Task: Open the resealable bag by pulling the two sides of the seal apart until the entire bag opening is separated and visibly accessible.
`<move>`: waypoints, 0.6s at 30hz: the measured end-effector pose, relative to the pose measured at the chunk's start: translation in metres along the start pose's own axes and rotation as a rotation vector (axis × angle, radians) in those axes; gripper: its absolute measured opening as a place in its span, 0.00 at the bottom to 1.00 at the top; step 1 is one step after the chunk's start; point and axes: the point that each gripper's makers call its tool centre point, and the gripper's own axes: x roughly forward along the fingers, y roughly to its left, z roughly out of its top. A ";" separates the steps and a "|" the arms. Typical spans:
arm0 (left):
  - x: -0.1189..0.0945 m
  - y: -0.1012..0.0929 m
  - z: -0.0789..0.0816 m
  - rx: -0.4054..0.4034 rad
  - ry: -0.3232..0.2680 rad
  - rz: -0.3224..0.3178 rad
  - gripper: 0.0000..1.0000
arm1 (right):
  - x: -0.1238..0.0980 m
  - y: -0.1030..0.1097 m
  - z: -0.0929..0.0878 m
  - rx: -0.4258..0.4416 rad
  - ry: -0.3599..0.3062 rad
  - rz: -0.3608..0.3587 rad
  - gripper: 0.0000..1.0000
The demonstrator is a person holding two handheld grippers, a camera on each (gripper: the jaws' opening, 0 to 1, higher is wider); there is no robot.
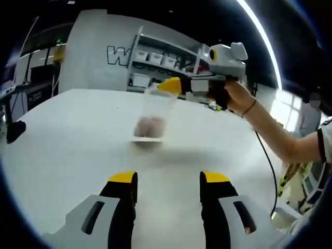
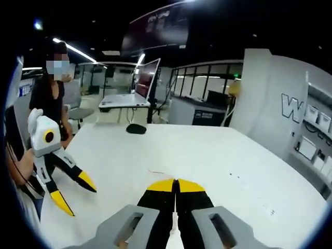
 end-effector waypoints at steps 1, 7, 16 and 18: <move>0.001 0.001 0.000 0.002 0.002 -0.002 0.49 | 0.001 -0.001 0.000 0.000 0.001 0.000 0.00; 0.005 0.006 -0.001 -0.003 0.010 -0.003 0.49 | 0.008 -0.012 0.001 0.004 0.002 -0.006 0.00; 0.010 0.010 0.002 -0.004 0.010 -0.009 0.48 | 0.020 -0.030 -0.001 0.006 0.015 -0.012 0.00; 0.011 0.011 0.002 -0.004 0.013 -0.007 0.48 | 0.022 -0.034 0.001 0.001 0.015 -0.017 0.00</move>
